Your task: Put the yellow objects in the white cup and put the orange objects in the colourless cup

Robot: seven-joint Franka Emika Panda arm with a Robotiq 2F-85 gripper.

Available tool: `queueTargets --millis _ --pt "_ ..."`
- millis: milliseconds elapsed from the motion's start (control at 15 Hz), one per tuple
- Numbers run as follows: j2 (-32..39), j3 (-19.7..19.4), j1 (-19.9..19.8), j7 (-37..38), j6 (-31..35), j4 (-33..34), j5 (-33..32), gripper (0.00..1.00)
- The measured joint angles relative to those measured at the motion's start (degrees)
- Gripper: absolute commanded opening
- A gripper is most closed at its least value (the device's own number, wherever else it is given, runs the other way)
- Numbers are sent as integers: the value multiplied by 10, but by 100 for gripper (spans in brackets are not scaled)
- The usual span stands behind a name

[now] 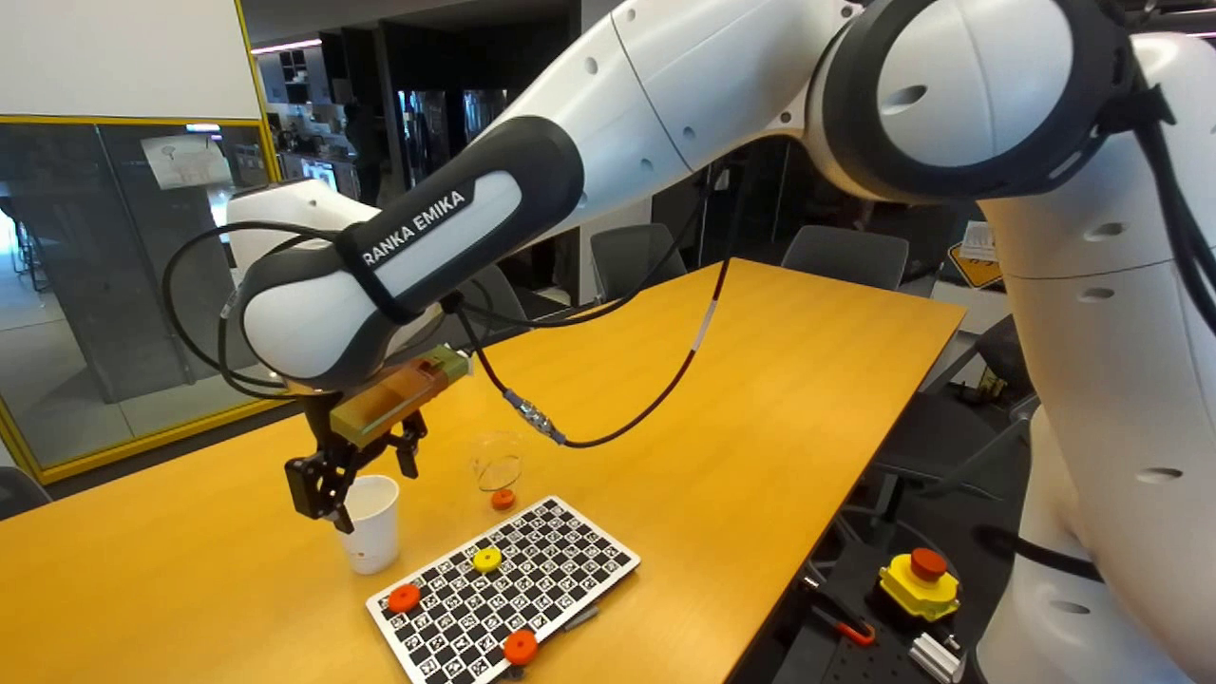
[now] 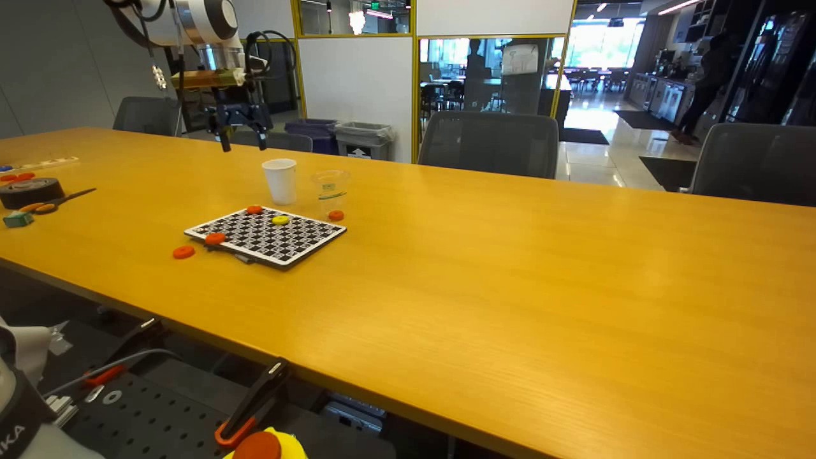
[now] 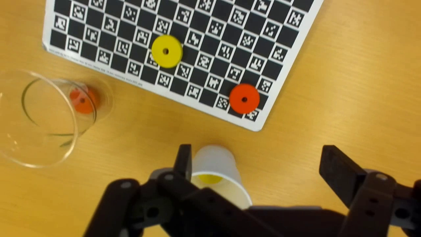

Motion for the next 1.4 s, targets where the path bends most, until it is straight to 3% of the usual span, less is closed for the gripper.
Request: queueTargets --millis 333,667,1400 --pt "-66 2 -6 38 8 -112 25 100" --pt "-75 0 -38 38 79 -182 46 100" --pt "7 -10 -93 -1 166 -189 89 100"
